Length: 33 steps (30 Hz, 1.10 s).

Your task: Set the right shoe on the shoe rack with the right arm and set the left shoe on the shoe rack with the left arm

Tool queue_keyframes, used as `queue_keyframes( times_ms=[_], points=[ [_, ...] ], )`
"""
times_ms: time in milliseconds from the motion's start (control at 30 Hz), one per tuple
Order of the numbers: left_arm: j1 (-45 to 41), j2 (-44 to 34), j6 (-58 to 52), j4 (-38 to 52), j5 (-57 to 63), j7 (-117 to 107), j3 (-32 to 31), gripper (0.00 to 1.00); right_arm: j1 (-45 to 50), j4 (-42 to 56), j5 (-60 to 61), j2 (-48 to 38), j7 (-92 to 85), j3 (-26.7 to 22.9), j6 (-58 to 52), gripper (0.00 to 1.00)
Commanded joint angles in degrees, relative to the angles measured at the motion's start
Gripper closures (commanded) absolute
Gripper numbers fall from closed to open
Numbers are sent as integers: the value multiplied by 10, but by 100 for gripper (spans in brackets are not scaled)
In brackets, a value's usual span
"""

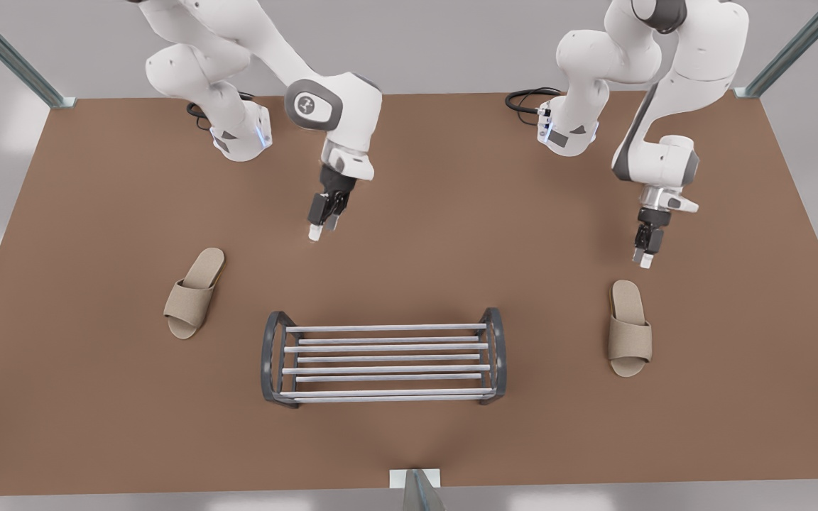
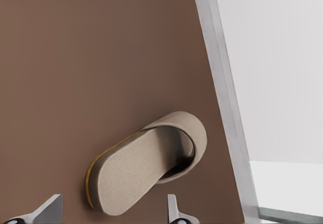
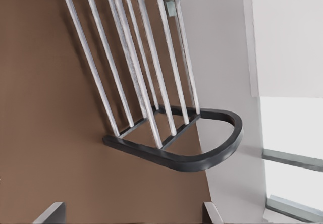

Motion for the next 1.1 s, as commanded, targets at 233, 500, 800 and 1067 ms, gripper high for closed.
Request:
queue_keyframes(
  times_ms=[233, 500, 800, 1067],
  points=[
    [15, 16, 19, 41, -154, 458, -81, 0, -421, 8, -392, 69, -639, -61, 94, 0],
    [56, 63, 40, 110, -146, 161, -146, 0, -480, 59, -529, 149, -822, -113, 233, 0],
    [89, 126, 64, 195, -107, -84, -191, 0, -480, 37, -573, 193, -843, -109, 358, 0],
    [105, 158, 88, 254, -65, -159, -218, 0, -404, -57, -679, 136, -758, -109, 378, 0]
  ],
)
